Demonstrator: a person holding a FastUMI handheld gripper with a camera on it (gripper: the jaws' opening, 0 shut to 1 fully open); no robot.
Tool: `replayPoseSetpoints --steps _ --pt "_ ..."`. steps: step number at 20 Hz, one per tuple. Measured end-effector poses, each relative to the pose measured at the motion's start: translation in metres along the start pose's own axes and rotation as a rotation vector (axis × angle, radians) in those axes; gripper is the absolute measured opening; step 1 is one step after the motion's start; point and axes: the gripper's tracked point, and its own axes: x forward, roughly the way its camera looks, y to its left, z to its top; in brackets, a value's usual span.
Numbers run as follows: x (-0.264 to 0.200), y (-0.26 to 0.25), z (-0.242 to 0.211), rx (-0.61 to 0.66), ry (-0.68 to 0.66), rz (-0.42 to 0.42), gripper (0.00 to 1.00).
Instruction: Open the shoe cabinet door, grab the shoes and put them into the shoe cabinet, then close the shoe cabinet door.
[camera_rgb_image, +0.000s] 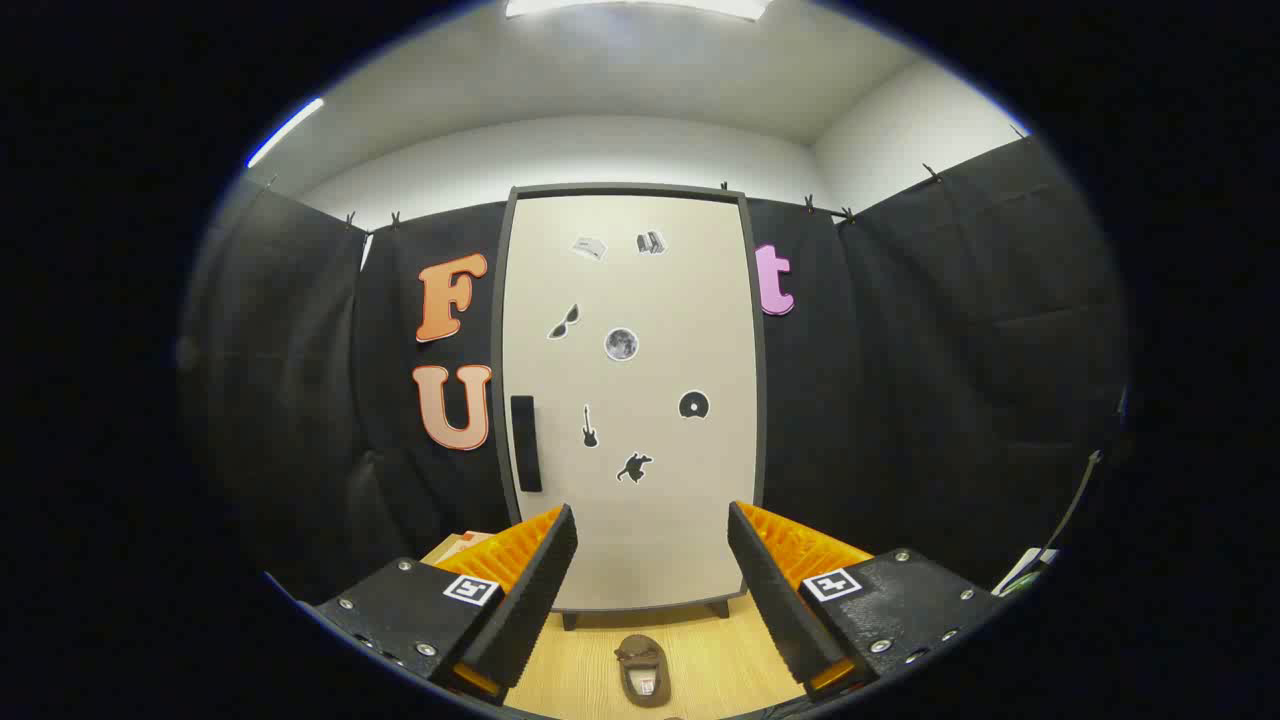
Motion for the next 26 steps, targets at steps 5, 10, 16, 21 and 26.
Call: replayPoseSetpoints --steps 5,10,16,21,26 --pt "-0.0006 -0.0017 -0.0029 -0.009 0.011 -0.003 0.95" --pt "-0.0005 -0.0004 -0.0011 -0.005 0.003 0.007 0.95" --pt "0.0014 -0.0009 -0.0091 -0.011 0.022 0.008 0.95" --pt "0.0028 -0.0004 -0.0090 -0.020 0.021 0.014 0.95" --pt "0.0032 -0.0002 -0.0094 -0.008 0.025 0.021 0.95"
